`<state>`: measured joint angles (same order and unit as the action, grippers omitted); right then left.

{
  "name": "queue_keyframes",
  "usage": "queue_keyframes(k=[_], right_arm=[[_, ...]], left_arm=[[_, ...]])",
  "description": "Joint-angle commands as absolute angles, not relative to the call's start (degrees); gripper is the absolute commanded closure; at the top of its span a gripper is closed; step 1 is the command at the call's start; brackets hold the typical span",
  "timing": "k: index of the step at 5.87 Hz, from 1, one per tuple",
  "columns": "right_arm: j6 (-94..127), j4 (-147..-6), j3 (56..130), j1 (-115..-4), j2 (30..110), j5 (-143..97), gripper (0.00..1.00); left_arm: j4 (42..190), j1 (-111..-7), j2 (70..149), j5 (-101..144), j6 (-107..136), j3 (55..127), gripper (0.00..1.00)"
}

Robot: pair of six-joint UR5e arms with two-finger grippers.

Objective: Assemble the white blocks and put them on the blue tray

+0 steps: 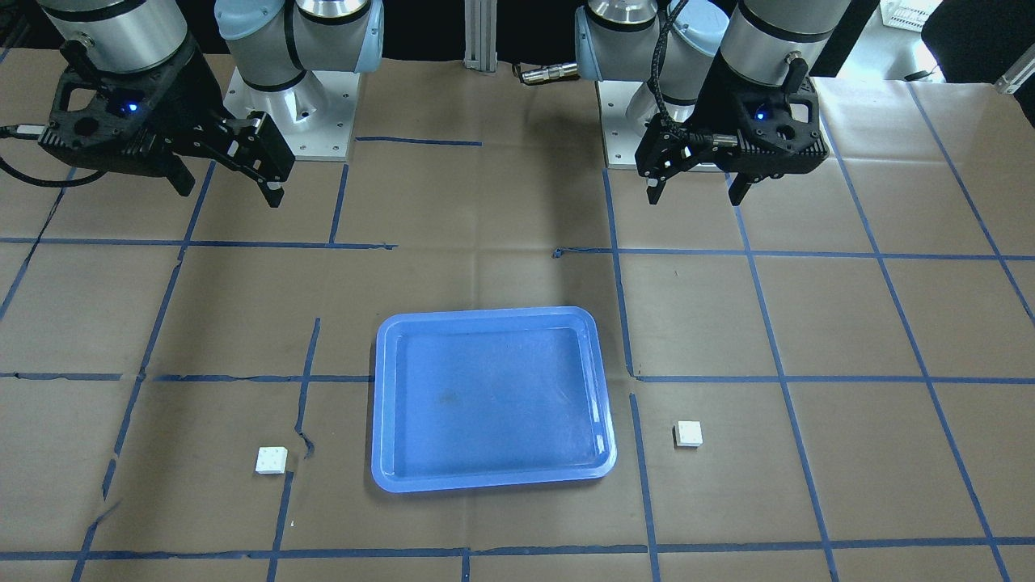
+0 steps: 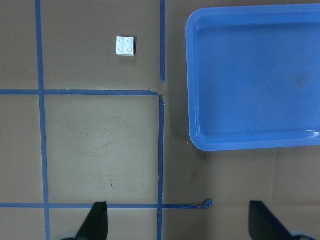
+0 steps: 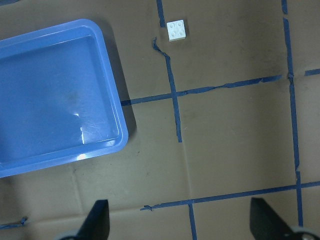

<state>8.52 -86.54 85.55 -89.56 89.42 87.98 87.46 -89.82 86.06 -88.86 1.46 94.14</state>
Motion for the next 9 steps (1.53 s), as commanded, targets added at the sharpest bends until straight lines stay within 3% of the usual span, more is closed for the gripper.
queue_keyframes(k=[1, 4, 5, 7, 9], right_arm=[[8.5, -86.6, 85.5, -89.6, 89.5, 88.0, 0.0], [8.6, -86.4, 85.6, -89.6, 89.5, 88.2, 0.0], [8.6, -86.3, 85.6, -89.6, 89.5, 88.1, 0.0], [7.2, -86.2, 85.3, -89.6, 90.1, 88.0, 0.0], [-16.7, -86.3, 85.6, -89.4, 89.8, 88.7, 0.0]], left_arm=[[87.5, -89.8, 85.7, -88.9, 1.5, 94.5, 0.01], [87.5, -85.4, 88.0, -90.4, -0.5, 92.8, 0.01], [86.2, -81.9, 93.5, -90.7, -4.9, 92.6, 0.01], [65.9, -81.6, 110.4, -90.4, -5.7, 95.2, 0.01], [50.3, -84.5, 120.4, -90.4, -6.1, 97.1, 0.01]])
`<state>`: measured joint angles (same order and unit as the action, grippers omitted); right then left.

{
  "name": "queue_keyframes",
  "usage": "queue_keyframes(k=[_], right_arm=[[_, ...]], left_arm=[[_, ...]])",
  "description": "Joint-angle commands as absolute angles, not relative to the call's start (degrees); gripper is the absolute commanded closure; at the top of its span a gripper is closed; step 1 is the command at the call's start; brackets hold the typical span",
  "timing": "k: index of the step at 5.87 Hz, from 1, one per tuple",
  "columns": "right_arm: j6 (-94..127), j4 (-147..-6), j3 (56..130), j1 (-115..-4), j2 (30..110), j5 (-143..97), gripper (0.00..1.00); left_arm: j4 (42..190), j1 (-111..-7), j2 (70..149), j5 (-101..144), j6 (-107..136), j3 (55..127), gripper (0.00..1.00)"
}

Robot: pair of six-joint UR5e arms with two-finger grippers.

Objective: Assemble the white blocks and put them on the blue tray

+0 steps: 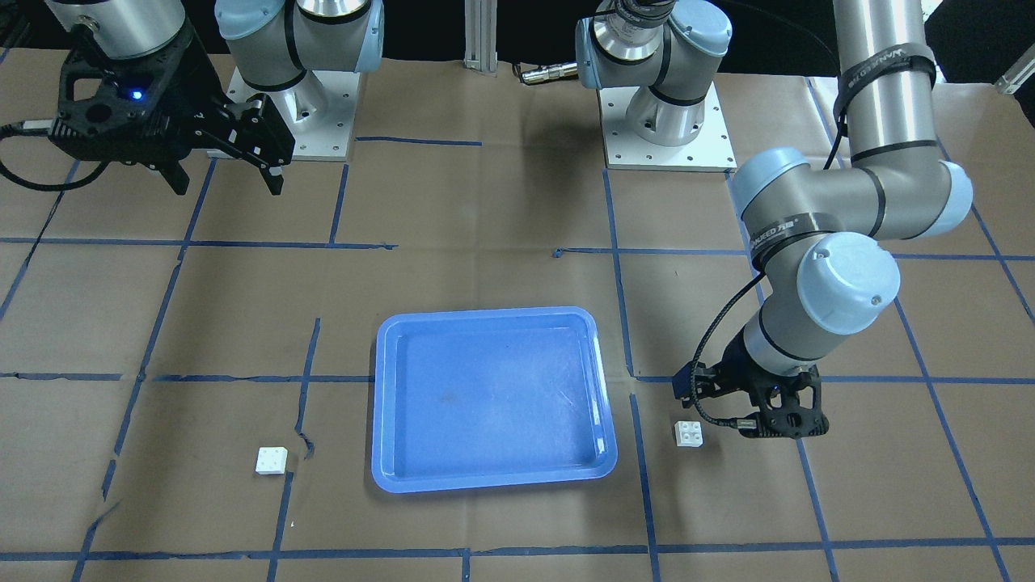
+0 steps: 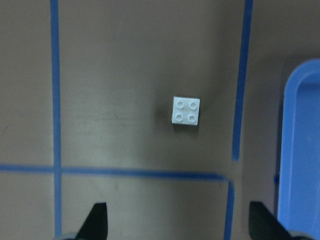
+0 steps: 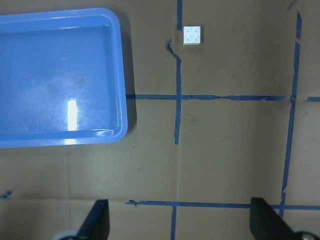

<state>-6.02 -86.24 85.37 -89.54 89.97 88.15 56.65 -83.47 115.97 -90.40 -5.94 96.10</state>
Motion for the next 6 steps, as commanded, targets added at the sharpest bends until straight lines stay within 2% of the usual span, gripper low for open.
queue_keyframes(k=[1, 2, 3, 4, 5, 6], right_arm=[[-27.7, -86.4, 85.6, -89.1, 89.1, 88.9, 0.0], [-43.0, -87.5, 85.7, -89.0, 88.1, 88.8, 0.0], [-58.3, -87.7, 84.7, -88.8, 85.4, 88.2, 0.0], [-69.7, -90.6, 83.9, -88.4, 83.3, 88.2, 0.0], [-79.3, -93.1, 82.6, -87.4, 81.2, 88.1, 0.0], [-90.8, -93.1, 81.0, -84.6, 78.6, 87.7, 0.0]], left_arm=[[49.4, -84.6, 121.4, -90.5, -6.4, 97.6, 0.01], [48.1, -84.6, 122.3, -90.5, -6.6, 97.8, 0.01], [48.1, -84.6, 122.2, -90.6, -7.0, 97.7, 0.24], [48.1, -84.6, 122.0, -90.7, -7.5, 97.6, 0.6], [48.1, -84.6, 121.6, -90.7, -8.9, 97.6, 0.83], [48.2, -84.6, 121.5, -91.6, -14.6, 96.8, 0.86]])
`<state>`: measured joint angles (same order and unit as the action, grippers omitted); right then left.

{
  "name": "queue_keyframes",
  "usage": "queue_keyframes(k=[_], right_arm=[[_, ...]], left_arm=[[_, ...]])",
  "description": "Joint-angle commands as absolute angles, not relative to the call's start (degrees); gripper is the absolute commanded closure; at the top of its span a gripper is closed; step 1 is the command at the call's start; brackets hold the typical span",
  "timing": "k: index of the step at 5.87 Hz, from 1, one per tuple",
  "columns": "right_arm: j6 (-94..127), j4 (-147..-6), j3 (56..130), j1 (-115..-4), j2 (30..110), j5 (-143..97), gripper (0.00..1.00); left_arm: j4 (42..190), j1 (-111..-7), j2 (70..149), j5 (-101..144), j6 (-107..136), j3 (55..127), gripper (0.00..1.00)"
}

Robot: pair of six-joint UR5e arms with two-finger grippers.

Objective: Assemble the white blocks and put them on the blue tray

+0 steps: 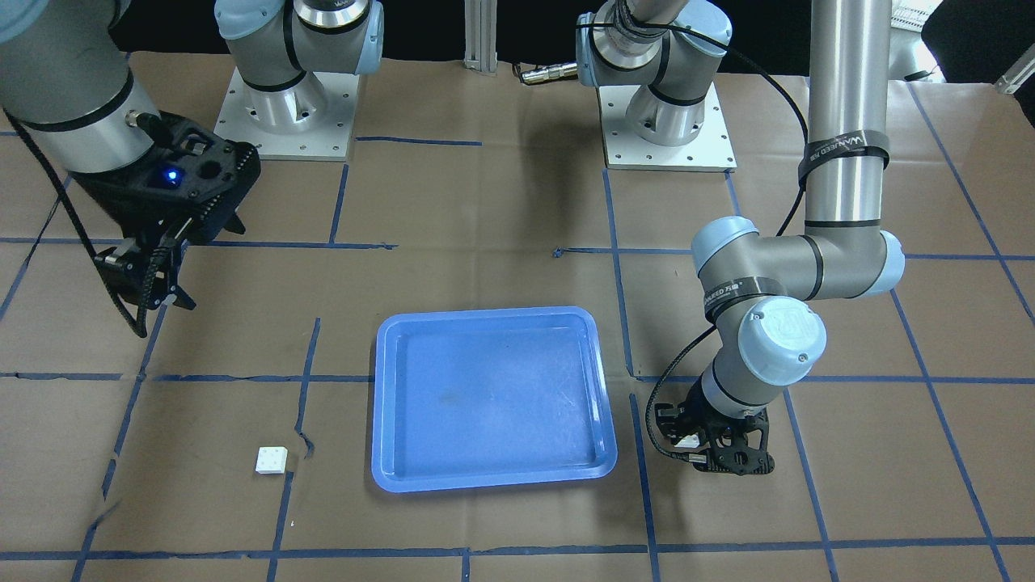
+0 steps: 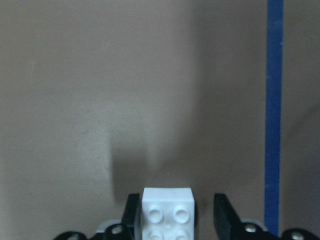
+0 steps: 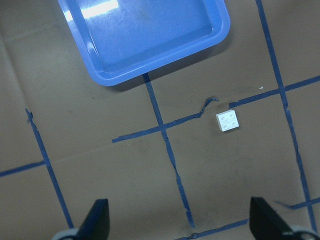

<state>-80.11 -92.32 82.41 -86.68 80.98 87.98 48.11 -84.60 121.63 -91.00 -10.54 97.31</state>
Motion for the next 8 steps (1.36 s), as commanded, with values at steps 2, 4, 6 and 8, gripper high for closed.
queue_keyframes(k=[2, 4, 6, 8], right_arm=[[-102.8, -93.2, 81.5, -78.9, 74.1, 75.7, 0.0], [-110.3, -94.3, 86.5, -74.7, 70.7, 63.7, 0.0], [-111.4, -107.1, 94.3, -71.3, 65.9, 56.3, 0.0], [-111.4, -113.5, 95.1, -71.3, 60.5, 54.5, 0.0]], left_arm=[[53.9, -87.9, 117.1, -94.1, -27.0, 93.0, 0.87], [55.5, -98.3, 117.0, -93.4, -46.9, 91.4, 0.83], [53.9, -107.5, 118.1, -93.0, -55.9, 92.8, 0.83], [52.2, -109.2, 119.5, -88.7, -59.8, 94.6, 0.74]])
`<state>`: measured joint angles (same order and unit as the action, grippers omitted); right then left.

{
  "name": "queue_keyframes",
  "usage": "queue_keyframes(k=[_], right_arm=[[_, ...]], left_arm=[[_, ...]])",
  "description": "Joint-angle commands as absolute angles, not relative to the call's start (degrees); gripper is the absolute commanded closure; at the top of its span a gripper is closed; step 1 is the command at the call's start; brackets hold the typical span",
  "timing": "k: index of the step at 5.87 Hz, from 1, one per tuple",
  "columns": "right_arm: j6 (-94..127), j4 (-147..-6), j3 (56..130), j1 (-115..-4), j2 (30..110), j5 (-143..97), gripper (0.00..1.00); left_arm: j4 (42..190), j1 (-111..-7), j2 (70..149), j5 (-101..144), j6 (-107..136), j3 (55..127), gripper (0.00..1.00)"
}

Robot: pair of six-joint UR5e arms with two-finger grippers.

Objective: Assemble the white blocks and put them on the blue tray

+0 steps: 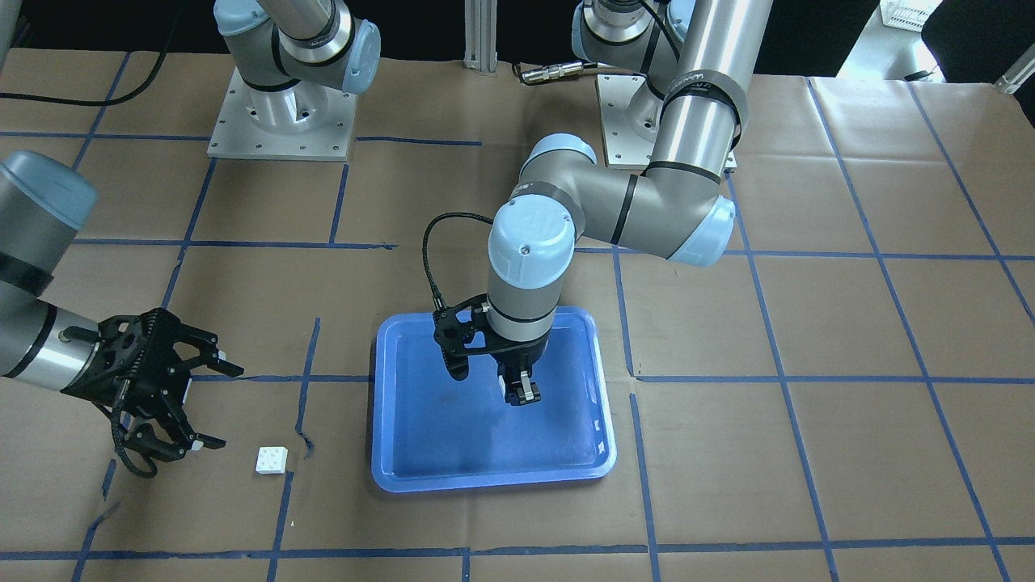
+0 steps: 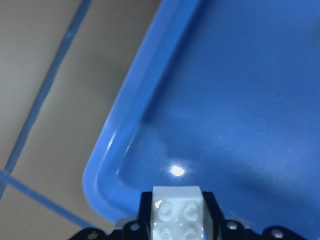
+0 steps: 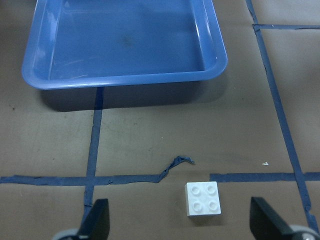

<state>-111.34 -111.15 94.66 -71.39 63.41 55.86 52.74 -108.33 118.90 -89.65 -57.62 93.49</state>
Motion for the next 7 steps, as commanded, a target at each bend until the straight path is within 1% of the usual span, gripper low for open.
queue_keyframes(k=[1, 2, 3, 4, 5, 6, 7], right_arm=[[-112.4, -118.2, 94.7, -71.3, 57.1, 52.5, 0.0], [-112.5, -120.3, 94.8, -71.3, 55.7, 52.5, 0.0], [-112.9, -120.2, 94.9, -71.3, 54.7, 52.5, 0.0], [-113.0, -120.5, 94.9, -71.5, 53.6, 52.4, 0.0], [-113.0, -120.5, 94.9, -71.7, 53.4, 52.4, 0.0], [-113.0, -120.6, 94.9, -72.0, 53.3, 51.9, 0.01], [-113.0, -120.5, 94.8, -72.1, 53.3, 50.5, 0.14]], left_arm=[[50.1, -109.2, 119.8, -88.7, -59.9, 96.0, 0.74], [45.7, -109.2, 121.4, -88.4, -59.9, 97.4, 0.7], [42.4, -109.2, 123.1, -88.5, -60.0, 98.2, 0.62], [42.6, -109.2, 123.7, -88.5, -59.9, 98.3, 0.01], [43.6, -109.2, 122.7, -88.9, -59.8, 98.0, 0.01], [48.3, -109.2, 121.0, -89.1, -59.8, 96.8, 0.01], [53.0, -109.0, 117.2, -89.1, -59.6, 96.5, 0.01]])
